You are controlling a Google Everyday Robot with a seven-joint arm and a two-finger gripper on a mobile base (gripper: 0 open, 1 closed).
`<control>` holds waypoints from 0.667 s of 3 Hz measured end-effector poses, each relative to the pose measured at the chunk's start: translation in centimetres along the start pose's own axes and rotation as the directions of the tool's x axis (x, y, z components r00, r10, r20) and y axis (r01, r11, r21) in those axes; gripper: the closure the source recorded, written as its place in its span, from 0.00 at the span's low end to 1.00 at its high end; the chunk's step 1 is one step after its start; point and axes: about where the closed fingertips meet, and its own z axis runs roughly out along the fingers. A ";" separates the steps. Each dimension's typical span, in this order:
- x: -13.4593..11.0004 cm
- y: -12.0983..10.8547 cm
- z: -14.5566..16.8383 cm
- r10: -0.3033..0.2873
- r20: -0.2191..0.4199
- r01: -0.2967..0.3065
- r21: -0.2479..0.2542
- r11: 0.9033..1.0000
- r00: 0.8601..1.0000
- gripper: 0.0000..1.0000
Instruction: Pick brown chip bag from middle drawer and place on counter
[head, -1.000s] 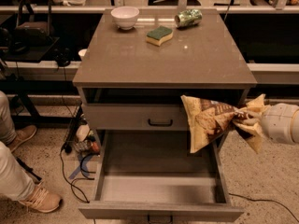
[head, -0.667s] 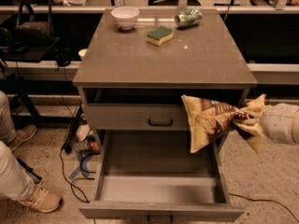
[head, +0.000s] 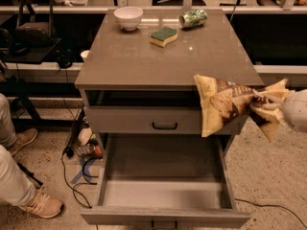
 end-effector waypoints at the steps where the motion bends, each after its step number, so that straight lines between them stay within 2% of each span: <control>1: -4.5 -3.6 -1.0 -0.001 0.054 -0.003 0.083 0.997 0.999 1.00; 2: -8.1 -6.8 0.3 -0.007 0.085 -0.006 0.148 0.989 0.996 1.00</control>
Offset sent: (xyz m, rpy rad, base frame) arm 0.0874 0.0355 0.1373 0.0877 -0.2168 -0.1097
